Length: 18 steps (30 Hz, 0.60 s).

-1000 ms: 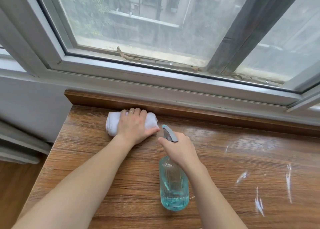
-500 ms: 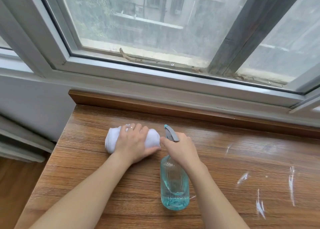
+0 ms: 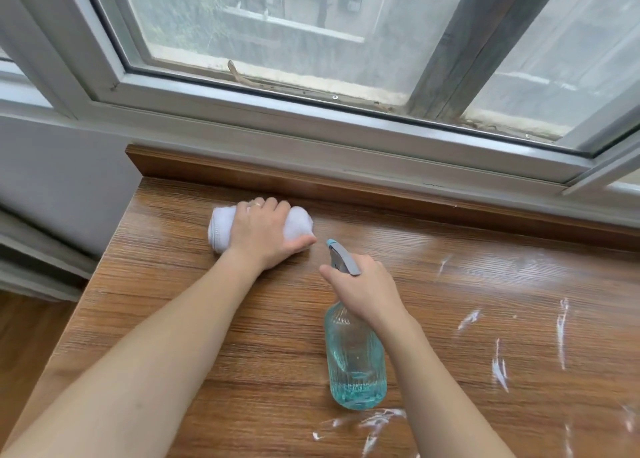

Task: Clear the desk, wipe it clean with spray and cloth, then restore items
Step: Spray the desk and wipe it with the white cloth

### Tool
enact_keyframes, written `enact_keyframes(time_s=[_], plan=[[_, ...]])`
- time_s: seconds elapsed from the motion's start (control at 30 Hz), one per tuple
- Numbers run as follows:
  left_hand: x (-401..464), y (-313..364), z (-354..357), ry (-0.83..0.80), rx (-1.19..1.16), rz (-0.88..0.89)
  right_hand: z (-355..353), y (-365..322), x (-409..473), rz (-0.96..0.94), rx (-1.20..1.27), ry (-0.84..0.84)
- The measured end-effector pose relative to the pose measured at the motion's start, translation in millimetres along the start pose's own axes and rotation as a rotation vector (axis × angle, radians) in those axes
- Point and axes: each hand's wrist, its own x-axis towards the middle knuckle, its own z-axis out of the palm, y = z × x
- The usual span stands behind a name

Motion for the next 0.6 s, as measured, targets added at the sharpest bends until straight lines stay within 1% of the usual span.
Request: enact_keyframes(time_s=[0.3,0.4,0.6], plan=[[-112,23,-3,0.105,-0.035,-0.007,-4,4,-14,0.005,0.052,-0.035],[-116,25,-4,0.130,-0.020,-0.013,-5,5,-18,-0.004,0.063,-0.053],[-91,19,-3,0.056,0.012,-0.008,-3,17,-27,-0.005,0.085,-0.094]])
